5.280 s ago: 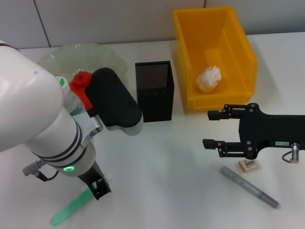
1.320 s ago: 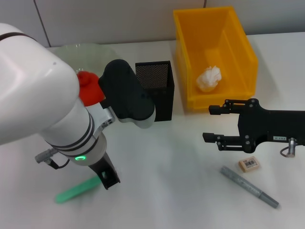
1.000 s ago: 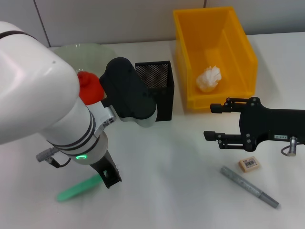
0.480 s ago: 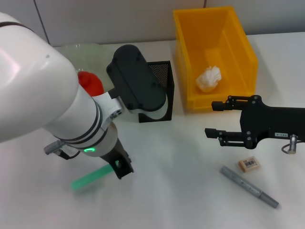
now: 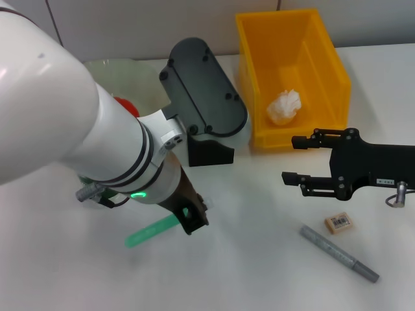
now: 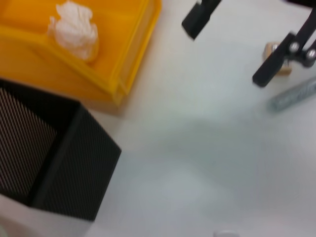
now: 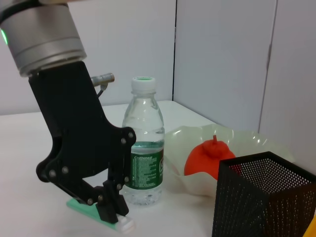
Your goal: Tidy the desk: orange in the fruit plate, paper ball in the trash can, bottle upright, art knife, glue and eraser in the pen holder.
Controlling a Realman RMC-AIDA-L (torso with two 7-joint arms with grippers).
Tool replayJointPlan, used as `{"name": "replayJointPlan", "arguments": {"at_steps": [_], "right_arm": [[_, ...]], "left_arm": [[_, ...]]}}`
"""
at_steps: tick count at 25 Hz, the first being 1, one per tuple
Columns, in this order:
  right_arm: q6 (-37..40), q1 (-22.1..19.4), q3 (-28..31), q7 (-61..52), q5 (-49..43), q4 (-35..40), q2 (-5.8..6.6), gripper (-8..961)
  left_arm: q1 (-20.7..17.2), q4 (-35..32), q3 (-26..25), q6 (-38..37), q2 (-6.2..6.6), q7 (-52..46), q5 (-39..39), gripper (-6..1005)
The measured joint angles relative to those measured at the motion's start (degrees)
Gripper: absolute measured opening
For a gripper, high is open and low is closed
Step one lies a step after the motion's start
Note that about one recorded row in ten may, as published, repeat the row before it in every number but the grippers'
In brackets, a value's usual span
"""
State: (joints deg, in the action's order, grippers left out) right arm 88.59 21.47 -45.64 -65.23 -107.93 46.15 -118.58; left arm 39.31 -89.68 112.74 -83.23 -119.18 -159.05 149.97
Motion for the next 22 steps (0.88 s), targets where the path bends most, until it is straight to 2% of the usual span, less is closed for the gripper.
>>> {"name": "replayJointPlan", "arguments": {"at_steps": [22], "right_arm": [[-0.19, -0.54, 1.56, 0.00, -0.42, -0.21, 0.11, 688]], "left_arm": [[-1.13, -7.13, -1.79, 2.62, 0.00, -0.16, -2.65, 75]]}}
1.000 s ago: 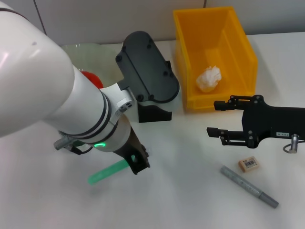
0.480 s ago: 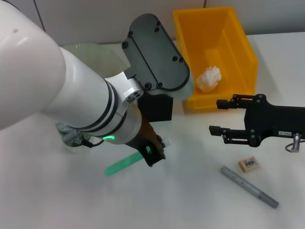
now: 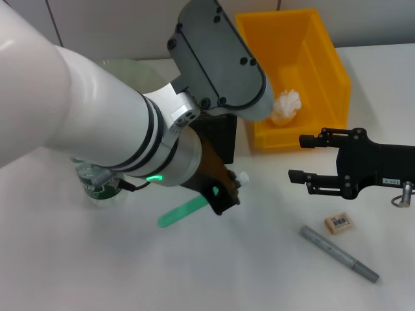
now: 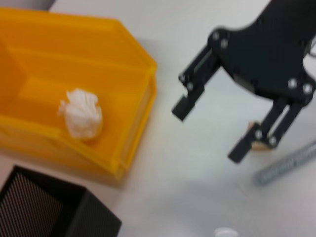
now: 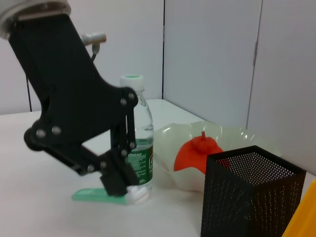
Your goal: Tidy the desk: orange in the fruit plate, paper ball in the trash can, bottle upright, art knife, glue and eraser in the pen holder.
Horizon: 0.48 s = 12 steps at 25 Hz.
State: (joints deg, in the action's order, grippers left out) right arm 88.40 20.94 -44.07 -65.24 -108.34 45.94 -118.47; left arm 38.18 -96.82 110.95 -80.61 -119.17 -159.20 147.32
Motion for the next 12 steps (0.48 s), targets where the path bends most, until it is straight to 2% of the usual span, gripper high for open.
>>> {"name": "replayJointPlan", "arguments": {"at_steps": [12], "right_arm": [[0.19, -0.42, -0.04, 0.00, -0.03, 0.02, 0.00, 688]], "left_arm": [[-1.50, -4.06, -1.67, 3.43, 0.00, -0.60, -0.67, 77]]}}
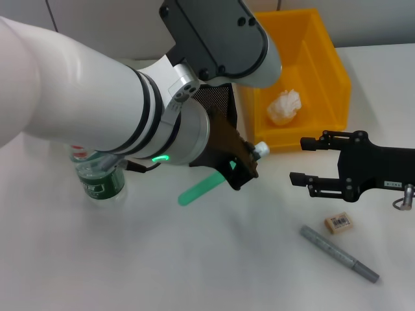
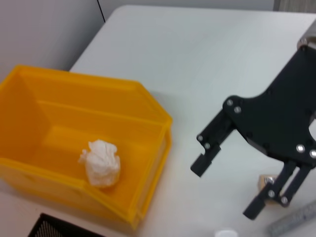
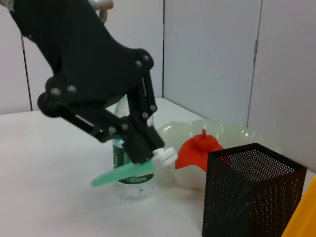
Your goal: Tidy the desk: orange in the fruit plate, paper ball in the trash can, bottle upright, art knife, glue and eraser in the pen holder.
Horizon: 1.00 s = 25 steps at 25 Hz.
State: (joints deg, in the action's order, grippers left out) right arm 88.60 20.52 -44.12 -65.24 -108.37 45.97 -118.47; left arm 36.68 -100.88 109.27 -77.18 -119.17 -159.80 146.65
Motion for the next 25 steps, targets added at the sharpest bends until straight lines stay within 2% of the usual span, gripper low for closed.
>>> {"name": "replayJointPlan", "arguments": {"at_steps": [25], "right_arm": [[-0.10, -0.22, 0.00, 0.02, -0.01, 0.00, -0.11, 688]], "left_arm": [[-0.94, -2.55, -0.88, 10.03, 0.19, 1.86, -0.04, 81]]}}
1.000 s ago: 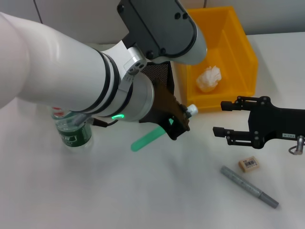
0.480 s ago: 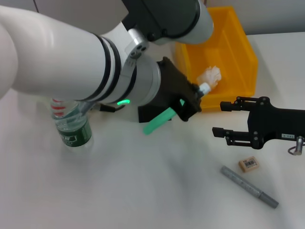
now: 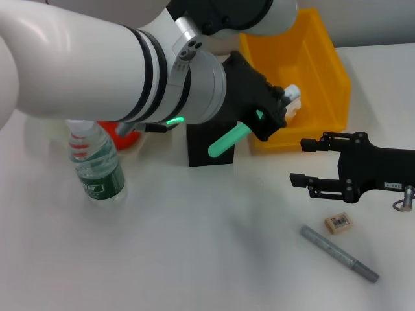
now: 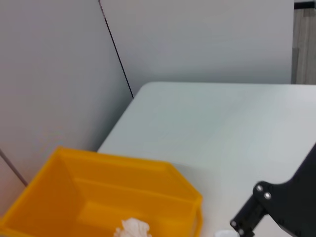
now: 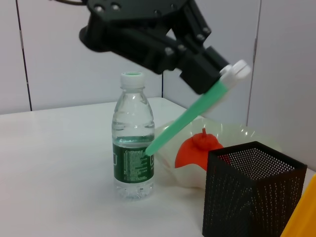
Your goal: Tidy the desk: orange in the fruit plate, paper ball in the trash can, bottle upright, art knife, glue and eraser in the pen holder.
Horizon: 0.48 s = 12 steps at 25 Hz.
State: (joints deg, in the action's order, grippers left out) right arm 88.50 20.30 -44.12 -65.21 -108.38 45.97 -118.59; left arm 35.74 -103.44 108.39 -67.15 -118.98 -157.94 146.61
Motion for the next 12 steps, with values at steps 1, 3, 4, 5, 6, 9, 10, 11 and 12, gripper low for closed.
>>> {"name": "replayJointPlan", "arguments": {"at_steps": [1, 3, 4, 5, 6, 9, 10, 11, 12], "right_arm": [[0.00, 0.00, 0.00, 0.00, 0.00, 0.00, 0.01, 688], [0.00, 0.00, 0.00, 0.00, 0.00, 0.00, 0.03, 688], [0.00, 0.00, 0.00, 0.00, 0.00, 0.00, 0.06, 688], [0.00, 0.00, 0.00, 0.00, 0.00, 0.00, 0.08, 688], [0.00, 0.00, 0.00, 0.00, 0.00, 0.00, 0.10, 688], [0.00, 0.00, 0.00, 0.00, 0.00, 0.00, 0.11, 688], [0.01, 0.00, 0.00, 0.00, 0.00, 0.00, 0.11, 688], [0.01, 0.00, 0.00, 0.00, 0.00, 0.00, 0.11, 688], [0.01, 0.00, 0.00, 0.00, 0.00, 0.00, 0.11, 688]], "left_arm": [[-0.11, 0.00, 0.02, 0.39, 0.00, 0.20, 0.01, 81], [-0.32, -0.01, 0.02, 1.58, 0.00, 0.43, 0.06, 81], [-0.41, -0.01, 0.01, 2.04, 0.02, 0.49, 0.11, 82], [-0.73, -0.01, -0.05, 2.99, 0.04, 0.94, 0.11, 82], [-0.93, -0.02, -0.10, 3.61, 0.06, 1.31, 0.10, 82], [-1.88, 0.30, -0.45, 6.09, -0.03, 3.05, 0.05, 82], [-1.92, 0.46, -0.50, 6.56, 0.00, 3.19, 0.05, 83], [-1.96, 0.65, -0.54, 6.97, 0.04, 3.27, 0.04, 83], [-1.96, 0.65, -0.54, 6.97, 0.04, 3.27, 0.04, 83]]}}
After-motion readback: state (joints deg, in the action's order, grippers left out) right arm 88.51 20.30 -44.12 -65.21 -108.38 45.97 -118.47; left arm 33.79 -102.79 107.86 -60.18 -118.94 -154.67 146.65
